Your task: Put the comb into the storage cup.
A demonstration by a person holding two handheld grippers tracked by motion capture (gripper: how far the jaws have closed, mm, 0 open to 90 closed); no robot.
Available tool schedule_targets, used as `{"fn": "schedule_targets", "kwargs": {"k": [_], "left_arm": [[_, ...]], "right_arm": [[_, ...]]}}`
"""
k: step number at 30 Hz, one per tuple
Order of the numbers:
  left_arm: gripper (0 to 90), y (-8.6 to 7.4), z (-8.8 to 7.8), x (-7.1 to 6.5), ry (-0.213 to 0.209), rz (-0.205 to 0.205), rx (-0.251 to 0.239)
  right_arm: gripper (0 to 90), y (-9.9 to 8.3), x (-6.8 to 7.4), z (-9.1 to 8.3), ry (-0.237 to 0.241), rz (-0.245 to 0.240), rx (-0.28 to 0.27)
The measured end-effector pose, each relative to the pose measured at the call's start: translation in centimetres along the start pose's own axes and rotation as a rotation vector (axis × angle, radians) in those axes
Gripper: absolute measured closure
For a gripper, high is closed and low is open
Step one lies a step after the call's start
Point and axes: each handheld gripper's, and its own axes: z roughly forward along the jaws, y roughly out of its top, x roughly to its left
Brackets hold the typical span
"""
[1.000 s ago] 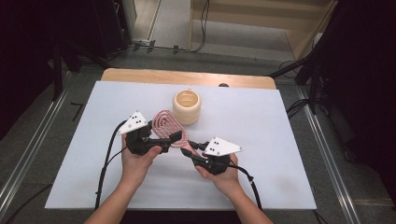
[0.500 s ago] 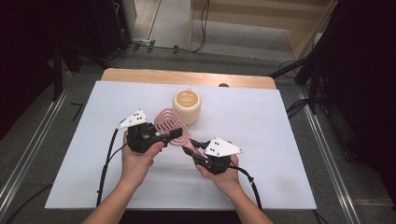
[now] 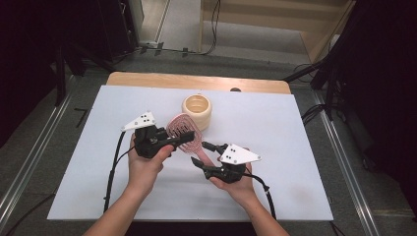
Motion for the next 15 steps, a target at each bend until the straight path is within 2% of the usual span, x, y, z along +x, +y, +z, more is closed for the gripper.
{"fn": "schedule_targets", "kwargs": {"k": [2,4,6,7,15], "left_arm": [[64.3,0.3,0.0,0.1,-0.008,-0.008,-0.003],[64.3,0.5,0.0,0.1,-0.005,-0.006,-0.008],[64.3,0.7,0.0,0.0,0.014,0.017,-0.001],[64.3,0.8,0.0,-0.1,0.017,0.018,-0.004],[64.4,1.3,-0.1,0.3,0.025,0.040,-0.014]], "right_arm": [[13.9,0.0,-0.1,-0.2,-0.006,0.007,0.005],[8.4,0.0,-0.3,-0.4,-0.014,0.033,0.007],[1.6,-0.2,-0.8,-0.7,-0.003,0.071,0.005],[0.0,-0.2,-1.0,-0.8,0.004,0.078,0.007],[0.0,-0.9,-2.1,-2.0,-0.033,0.105,0.016]]}}
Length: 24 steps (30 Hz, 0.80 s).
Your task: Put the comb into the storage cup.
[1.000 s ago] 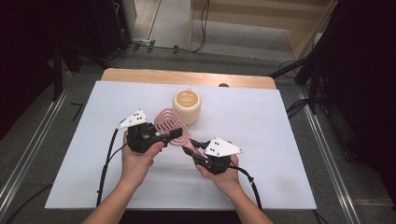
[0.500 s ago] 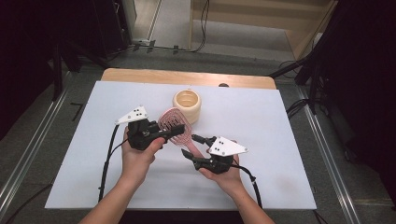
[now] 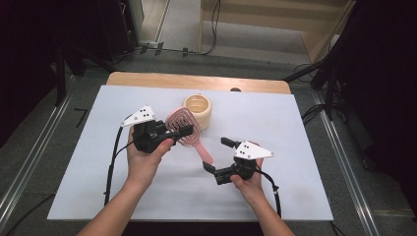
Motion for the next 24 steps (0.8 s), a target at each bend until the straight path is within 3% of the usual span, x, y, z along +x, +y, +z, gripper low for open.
{"fn": "schedule_targets", "kwargs": {"k": [16,24], "left_arm": [[64.4,1.2,-0.8,1.0,0.027,0.006,-0.031],[64.4,2.0,-1.3,1.6,0.056,0.018,-0.048]], "right_arm": [[0.0,-1.8,-1.7,-2.6,-0.042,0.025,0.028],[0.0,-2.5,-2.7,-4.4,-0.075,0.035,0.011]]}}
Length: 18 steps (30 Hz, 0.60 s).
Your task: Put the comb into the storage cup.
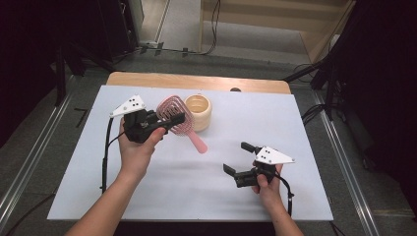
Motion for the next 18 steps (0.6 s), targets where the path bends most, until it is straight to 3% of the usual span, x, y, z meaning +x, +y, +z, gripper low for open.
{"fn": "schedule_targets", "kwargs": {"k": [18], "left_arm": [[64.4,0.9,-0.5,1.1,0.019,-0.007,-0.022]], "right_arm": [[0.0,-1.5,-1.0,-2.1,-0.051,-0.015,0.027]]}}
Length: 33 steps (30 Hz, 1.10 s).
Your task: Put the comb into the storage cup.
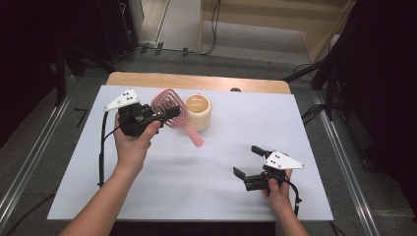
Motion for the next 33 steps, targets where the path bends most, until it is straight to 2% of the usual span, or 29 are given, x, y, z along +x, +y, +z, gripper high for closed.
{"fn": "schedule_targets", "kwargs": {"k": [9,33], "left_arm": [[64.4,0.6,-0.1,0.4,0.010,-0.005,-0.011],[64.5,3.0,0.2,1.9,0.041,-0.011,-0.038]], "right_arm": [[0.0,-0.8,-0.8,-1.3,-0.030,0.017,0.007],[0.0,-2.3,-2.8,-4.6,-0.093,0.024,0.024]]}}
